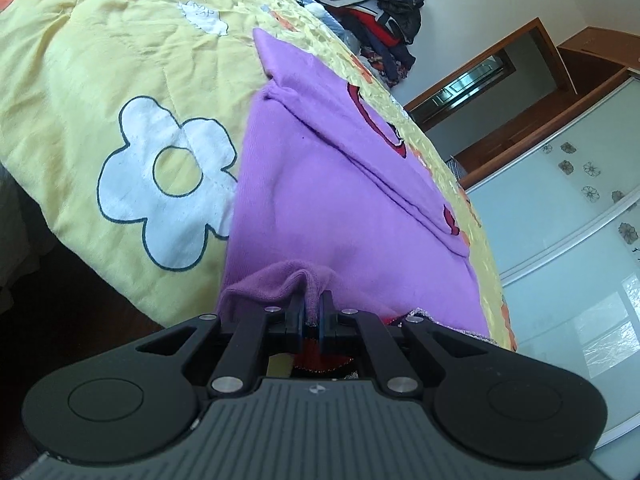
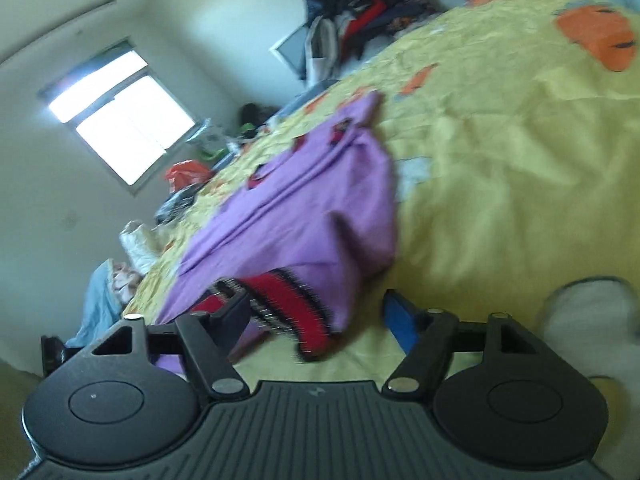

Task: Fold small clothes
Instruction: 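Lift the hem with both grippers and fold it toward the collar, then lay the hem band across the sweater near the collar with both grippers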

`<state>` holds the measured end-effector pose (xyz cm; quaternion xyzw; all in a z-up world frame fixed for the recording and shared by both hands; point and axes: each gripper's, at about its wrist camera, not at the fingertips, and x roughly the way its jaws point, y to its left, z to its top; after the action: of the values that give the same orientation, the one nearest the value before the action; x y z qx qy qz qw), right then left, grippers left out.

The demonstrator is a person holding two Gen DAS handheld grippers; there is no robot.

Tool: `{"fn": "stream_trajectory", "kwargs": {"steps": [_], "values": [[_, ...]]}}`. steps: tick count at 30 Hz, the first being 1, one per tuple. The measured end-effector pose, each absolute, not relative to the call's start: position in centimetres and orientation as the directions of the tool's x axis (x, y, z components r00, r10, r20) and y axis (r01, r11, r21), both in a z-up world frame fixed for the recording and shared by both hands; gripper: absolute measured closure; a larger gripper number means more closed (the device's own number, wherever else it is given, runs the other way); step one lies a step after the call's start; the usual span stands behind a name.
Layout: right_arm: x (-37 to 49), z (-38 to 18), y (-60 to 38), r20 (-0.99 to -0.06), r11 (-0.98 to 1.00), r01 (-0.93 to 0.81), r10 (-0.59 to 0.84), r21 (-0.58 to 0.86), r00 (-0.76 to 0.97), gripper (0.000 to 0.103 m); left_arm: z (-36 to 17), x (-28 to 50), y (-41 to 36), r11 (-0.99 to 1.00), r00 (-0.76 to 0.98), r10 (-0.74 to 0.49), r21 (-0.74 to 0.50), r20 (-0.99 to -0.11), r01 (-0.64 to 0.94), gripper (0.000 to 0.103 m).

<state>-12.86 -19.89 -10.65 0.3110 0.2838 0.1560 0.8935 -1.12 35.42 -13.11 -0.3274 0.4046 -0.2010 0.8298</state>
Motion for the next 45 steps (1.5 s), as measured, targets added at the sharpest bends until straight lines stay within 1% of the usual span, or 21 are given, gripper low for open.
{"fn": "stream_trajectory", "kwargs": {"steps": [1, 4, 9, 13, 15, 19, 22, 23, 26, 28, 29, 31, 32, 33, 34, 36, 38, 40, 43, 44, 45], "values": [[-12.5, -10.8, -19.5, -0.428, 0.763, -0.087, 0.449, 0.641, 0.784, 0.100, -13.1, -1.2, 35.4, 0.705, 0.593, -0.598, -0.706, -0.539, 0.069, 0.097], [-13.5, -9.9, -19.6, -0.379, 0.763, -0.102, 0.427, 0.639, 0.821, 0.100, -12.8, -1.7, 35.3, 0.702, 0.607, -0.597, -0.708, -0.524, 0.080, 0.097], [-16.5, -5.3, -20.2, -0.267, 0.762, -0.175, 0.418, 0.624, 0.868, 0.099, -9.4, -3.9, 35.7, 0.695, 0.644, -0.610, -0.701, -0.461, 0.157, 0.097], [-14.9, -2.8, -20.5, -0.207, 0.756, -0.229, 0.434, 0.613, 0.877, 0.100, -6.8, -4.0, 36.1, 0.702, 0.690, -0.589, -0.689, -0.420, 0.180, 0.097], [-12.6, -2.4, -20.4, -0.219, 0.772, -0.235, 0.433, 0.591, 0.874, 0.100, -6.2, -2.7, 35.9, 0.710, 0.696, -0.586, -0.677, -0.416, 0.194, 0.097], [-5.8, -3.2, -20.7, -0.276, 0.787, -0.218, 0.439, 0.577, 0.855, 0.100, -6.1, 2.0, 35.3, 0.746, 0.693, -0.553, -0.645, -0.461, 0.166, 0.097], [0.0, -4.7, -21.8, -0.321, 0.752, -0.146, 0.437, 0.643, 0.840, 0.099, -6.3, 5.9, 35.8, 0.751, 0.706, -0.521, -0.651, -0.480, 0.112, 0.098], [1.8, -5.1, -22.1, -0.333, 0.739, -0.124, 0.438, 0.662, 0.835, 0.099, -6.4, 7.1, 36.1, 0.749, 0.711, -0.510, -0.656, -0.484, 0.091, 0.100], [6.5, -6.0, -22.2, -0.362, 0.724, -0.097, 0.451, 0.683, 0.816, 0.099, -6.6, 10.4, 37.0, 0.743, 0.730, -0.485, -0.667, -0.482, 0.053, 0.101], [9.2, -6.7, -21.8, -0.395, 0.725, -0.067, 0.448, 0.686, 0.802, 0.099, -7.0, 12.3, 37.2, 0.750, 0.721, -0.468, -0.661, -0.511, 0.018, 0.101], [10.3, -6.9, -21.6, -0.411, 0.728, -0.061, 0.453, 0.683, 0.791, 0.099, -7.3, 13.0, 37.1, 0.757, 0.714, -0.467, -0.653, -0.521, 0.018, 0.103], [12.2, -7.5, -21.2, -0.470, 0.719, -0.037, 0.491, 0.694, 0.734, 0.096, -7.6, 13.9, 36.6, 0.764, 0.678, -0.507, -0.642, -0.532, 0.067, 0.103], [12.6, -7.6, -20.9, -0.496, 0.732, -0.032, 0.491, 0.680, 0.716, 0.092, -7.5, 13.9, 36.1, 0.794, 0.664, -0.497, -0.602, -0.558, 0.088, 0.102], [12.5, -7.5, -20.7, -0.515, 0.755, -0.049, 0.491, 0.654, 0.703, 0.072, -7.4, 13.7, 35.5, 0.826, 0.655, -0.489, -0.546, -0.576, 0.136, 0.101], [12.2, -7.4, -20.3, -0.523, 0.774, -0.088, 0.503, 0.628, 0.688, 0.041, -7.3, 13.3, 34.8, 0.851, 0.649, -0.483, -0.489, -0.588, 0.189, 0.099], [10.9, -6.8, -19.8, -0.523, 0.809, -0.185, 0.517, 0.558, 0.678, 0.012, -7.6, 12.6, 33.6, 0.883, 0.631, -0.463, -0.389, -0.622, 0.265, 0.081], [9.3, -5.7, -19.2, -0.525, 0.852, -0.294, 0.503, 0.433, 0.686, 0.013, -8.2, 12.4, 32.6, 0.892, 0.614, -0.453, -0.320, -0.646, 0.321, 0.070], [7.5, -4.7, -18.5, -0.515, 0.893, -0.374, 0.451, 0.252, 0.729, 0.013, -8.5, 12.3, 31.8, 0.898, 0.623, -0.432, -0.250, -0.652, 0.361, 0.068], [5.8, -3.7, -17.2, -0.469, 0.888, -0.460, 0.400, -0.016, 0.788, 0.013, -8.8, 12.9, 30.1, 0.890, 0.604, -0.420, -0.178, -0.678, 0.419, 0.058], [5.9, -3.6, -16.6, -0.472, 0.878, -0.471, 0.378, -0.092, 0.797, 0.013, -9.0, 13.2, 29.6, 0.888, 0.597, -0.412, -0.155, -0.688, 0.434, 0.050], [6.1, -3.6, -16.1, -0.484, 0.854, -0.499, 0.377, -0.149, 0.790, 0.013, -9.3, 13.6, 29.0, 0.887, 0.588, -0.403, -0.140, -0.701, 0.441, 0.046]]}}
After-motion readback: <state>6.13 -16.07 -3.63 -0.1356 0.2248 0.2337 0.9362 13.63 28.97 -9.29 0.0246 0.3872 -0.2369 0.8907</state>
